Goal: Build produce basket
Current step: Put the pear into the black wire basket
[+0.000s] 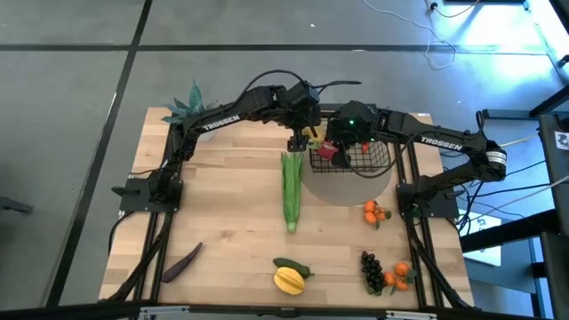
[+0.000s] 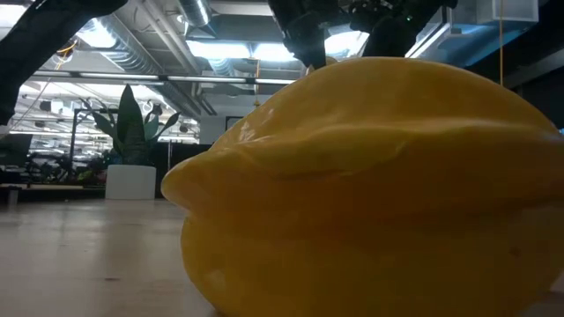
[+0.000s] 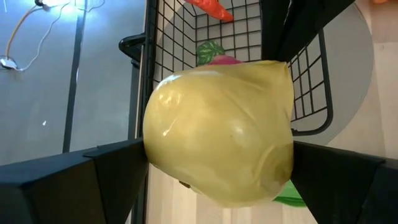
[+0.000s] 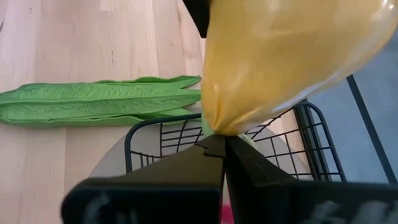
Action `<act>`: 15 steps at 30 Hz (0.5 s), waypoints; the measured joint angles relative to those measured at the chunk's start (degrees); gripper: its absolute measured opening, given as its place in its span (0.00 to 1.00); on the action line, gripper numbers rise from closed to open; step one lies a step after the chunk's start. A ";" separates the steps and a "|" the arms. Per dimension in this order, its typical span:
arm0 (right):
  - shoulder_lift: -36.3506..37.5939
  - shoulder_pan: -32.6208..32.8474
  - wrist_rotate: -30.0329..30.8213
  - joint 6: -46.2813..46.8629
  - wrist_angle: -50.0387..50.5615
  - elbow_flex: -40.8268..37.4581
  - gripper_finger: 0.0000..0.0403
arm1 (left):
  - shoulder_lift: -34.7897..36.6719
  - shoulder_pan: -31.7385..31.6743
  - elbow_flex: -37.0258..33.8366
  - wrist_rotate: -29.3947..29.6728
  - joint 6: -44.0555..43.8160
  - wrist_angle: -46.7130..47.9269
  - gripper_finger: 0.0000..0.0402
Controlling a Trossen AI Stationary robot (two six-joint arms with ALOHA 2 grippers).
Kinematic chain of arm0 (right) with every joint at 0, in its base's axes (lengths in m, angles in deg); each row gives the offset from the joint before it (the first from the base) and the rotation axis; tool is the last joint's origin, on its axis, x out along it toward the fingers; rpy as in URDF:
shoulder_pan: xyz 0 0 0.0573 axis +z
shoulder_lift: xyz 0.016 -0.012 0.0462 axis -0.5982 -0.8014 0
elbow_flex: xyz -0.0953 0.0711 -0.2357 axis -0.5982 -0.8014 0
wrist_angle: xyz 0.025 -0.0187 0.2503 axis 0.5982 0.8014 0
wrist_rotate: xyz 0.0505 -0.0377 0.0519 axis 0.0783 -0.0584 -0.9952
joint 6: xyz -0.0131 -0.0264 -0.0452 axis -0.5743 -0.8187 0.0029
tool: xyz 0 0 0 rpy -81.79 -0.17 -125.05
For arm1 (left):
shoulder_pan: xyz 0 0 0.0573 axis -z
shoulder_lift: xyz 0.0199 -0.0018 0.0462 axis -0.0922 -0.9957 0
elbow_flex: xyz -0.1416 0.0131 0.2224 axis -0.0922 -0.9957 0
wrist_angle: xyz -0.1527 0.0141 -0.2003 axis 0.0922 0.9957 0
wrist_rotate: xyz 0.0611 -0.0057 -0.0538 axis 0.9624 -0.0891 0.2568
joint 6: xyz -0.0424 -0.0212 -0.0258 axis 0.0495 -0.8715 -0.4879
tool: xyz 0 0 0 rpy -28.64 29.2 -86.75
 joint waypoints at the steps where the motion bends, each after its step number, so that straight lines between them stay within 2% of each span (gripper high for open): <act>1: 0.00 0.00 0.02 -0.01 0.02 0.00 0.00 | 0.00 -0.01 0.00 0.25 0.01 0.00 0.83; 8: 0.00 0.02 0.40 -0.01 1.89 0.11 0.00 | 0.00 0.39 0.00 4.24 -0.10 0.02 0.83; 15: 0.00 0.02 0.33 0.21 3.41 0.11 0.00 | 0.00 1.26 0.00 5.27 -0.13 0.48 0.83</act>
